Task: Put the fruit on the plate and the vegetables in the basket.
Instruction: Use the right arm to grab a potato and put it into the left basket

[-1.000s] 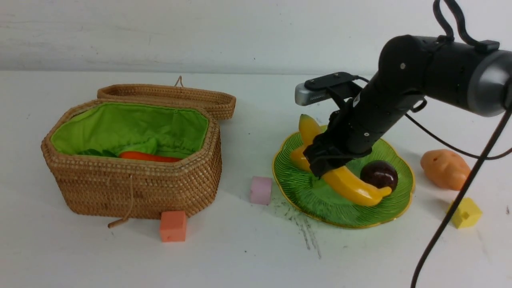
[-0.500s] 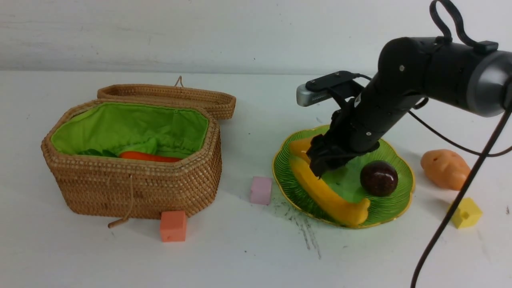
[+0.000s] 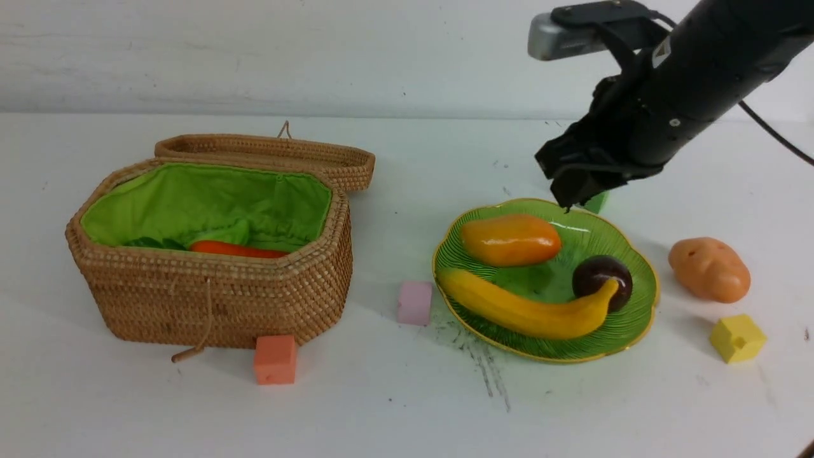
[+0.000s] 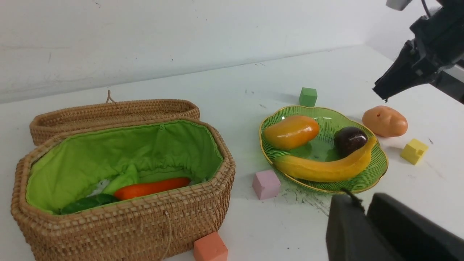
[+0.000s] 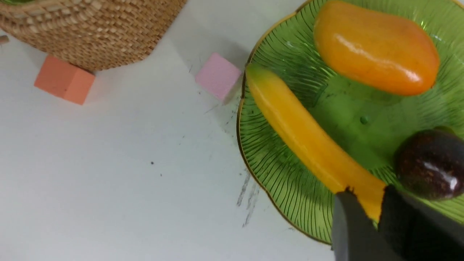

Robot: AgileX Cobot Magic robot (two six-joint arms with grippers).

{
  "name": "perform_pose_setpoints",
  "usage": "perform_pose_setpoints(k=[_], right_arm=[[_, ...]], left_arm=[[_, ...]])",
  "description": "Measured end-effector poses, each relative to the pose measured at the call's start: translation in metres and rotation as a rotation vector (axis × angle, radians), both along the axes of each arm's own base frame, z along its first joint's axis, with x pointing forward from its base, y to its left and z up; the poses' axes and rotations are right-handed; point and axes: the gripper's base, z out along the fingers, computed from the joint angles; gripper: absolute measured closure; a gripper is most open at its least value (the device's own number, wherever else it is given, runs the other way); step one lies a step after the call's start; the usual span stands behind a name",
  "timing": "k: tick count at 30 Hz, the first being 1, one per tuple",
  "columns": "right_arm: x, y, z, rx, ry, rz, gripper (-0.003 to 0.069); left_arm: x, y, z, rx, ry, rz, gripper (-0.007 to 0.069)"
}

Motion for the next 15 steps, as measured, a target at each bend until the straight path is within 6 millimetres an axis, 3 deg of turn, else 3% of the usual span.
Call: perform_pose_setpoints(k=[5, 15], right_arm=[[-0.007, -0.002, 0.003, 0.007, 0.037, -0.013, 0.0647], [-0.014, 0.0, 0.002, 0.022, 0.115, 0.006, 0.0657]], left_arm=[[0.0, 0.0, 0.0, -0.003, 0.001, -0.002, 0.0547], [-0.002, -0.004, 0.0, -0.052, 0.032, -0.036, 0.0547]])
